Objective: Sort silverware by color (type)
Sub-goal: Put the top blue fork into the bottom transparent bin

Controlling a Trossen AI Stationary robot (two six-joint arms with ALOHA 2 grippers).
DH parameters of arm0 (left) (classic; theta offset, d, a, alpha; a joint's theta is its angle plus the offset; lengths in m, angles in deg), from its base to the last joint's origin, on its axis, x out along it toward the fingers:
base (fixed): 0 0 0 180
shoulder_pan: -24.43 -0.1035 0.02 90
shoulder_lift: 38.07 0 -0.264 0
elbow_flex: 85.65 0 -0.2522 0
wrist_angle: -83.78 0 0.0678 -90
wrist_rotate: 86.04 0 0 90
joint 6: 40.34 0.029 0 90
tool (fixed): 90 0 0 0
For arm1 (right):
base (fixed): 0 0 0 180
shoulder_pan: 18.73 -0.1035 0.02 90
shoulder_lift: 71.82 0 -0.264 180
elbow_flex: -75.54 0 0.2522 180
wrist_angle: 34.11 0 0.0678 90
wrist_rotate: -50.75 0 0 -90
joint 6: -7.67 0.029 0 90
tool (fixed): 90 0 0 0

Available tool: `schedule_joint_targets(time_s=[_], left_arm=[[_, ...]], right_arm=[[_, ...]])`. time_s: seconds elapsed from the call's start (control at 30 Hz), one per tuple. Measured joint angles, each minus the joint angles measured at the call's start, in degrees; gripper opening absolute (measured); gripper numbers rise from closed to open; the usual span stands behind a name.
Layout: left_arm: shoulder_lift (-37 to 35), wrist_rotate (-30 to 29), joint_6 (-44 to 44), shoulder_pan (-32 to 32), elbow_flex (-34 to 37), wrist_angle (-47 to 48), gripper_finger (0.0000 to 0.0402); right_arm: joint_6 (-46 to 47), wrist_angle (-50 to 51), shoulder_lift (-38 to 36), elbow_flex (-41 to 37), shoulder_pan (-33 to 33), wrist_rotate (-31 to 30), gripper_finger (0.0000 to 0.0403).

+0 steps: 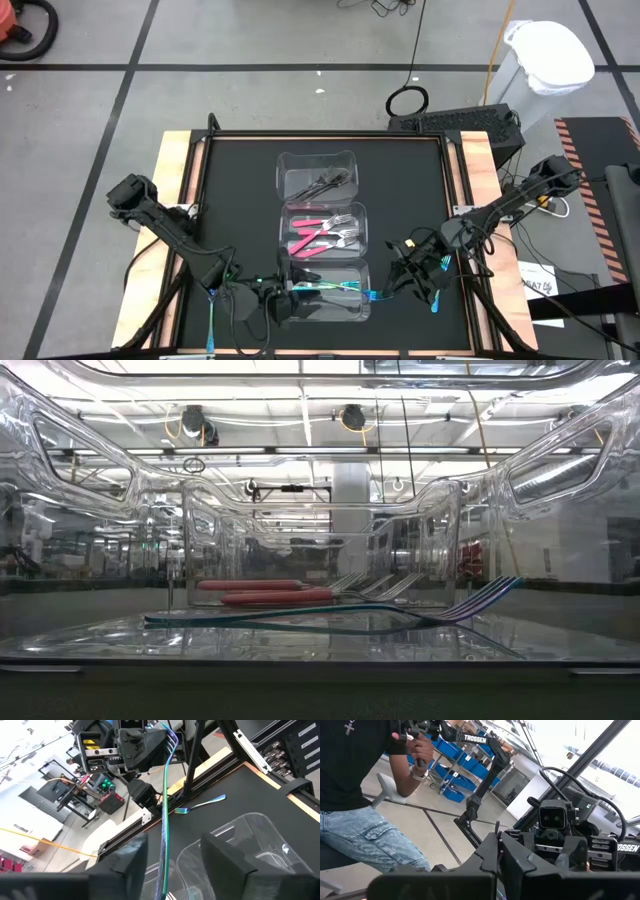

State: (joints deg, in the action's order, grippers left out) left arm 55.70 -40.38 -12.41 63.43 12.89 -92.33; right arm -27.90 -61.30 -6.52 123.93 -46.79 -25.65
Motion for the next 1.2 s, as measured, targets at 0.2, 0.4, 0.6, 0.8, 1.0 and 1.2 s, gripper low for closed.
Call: schedule_joint_targets(time_s=[0.2,0.4,0.6,0.8,1.0,1.2], left_arm=[[0.0,0.0,1.3,0.0,0.4,0.0,0.0096],[0.0,0.0,2.9,0.0,0.6,0.0,0.0012],[0.0,-1.8,2.9,0.1,0.6,0.5,0.0012],[0.0,-4.2,2.6,0.4,0.6,1.7,0.001],[0.0,-4.9,2.4,0.6,0.6,3.3,0.0009],[-0.4,-9.2,2.8,2.1,0.6,5.0,0.0008]], right_arm=[[0.1,0.0,0.0,0.0,0.0,0.0,0.0002],[0.4,0.0,0.0,0.0,0.0,0.1,0.0002],[3.1,-0.4,0.0,0.0,0.0,-0.3,0.0006],[7.2,-1.1,0.0,0.0,0.0,-4.8,0.0044],[9.2,-0.8,0.0,0.0,0.0,-8.8,0.0107],[12.4,-0.4,0.0,0.0,0.0,-15.1,0.0166]])
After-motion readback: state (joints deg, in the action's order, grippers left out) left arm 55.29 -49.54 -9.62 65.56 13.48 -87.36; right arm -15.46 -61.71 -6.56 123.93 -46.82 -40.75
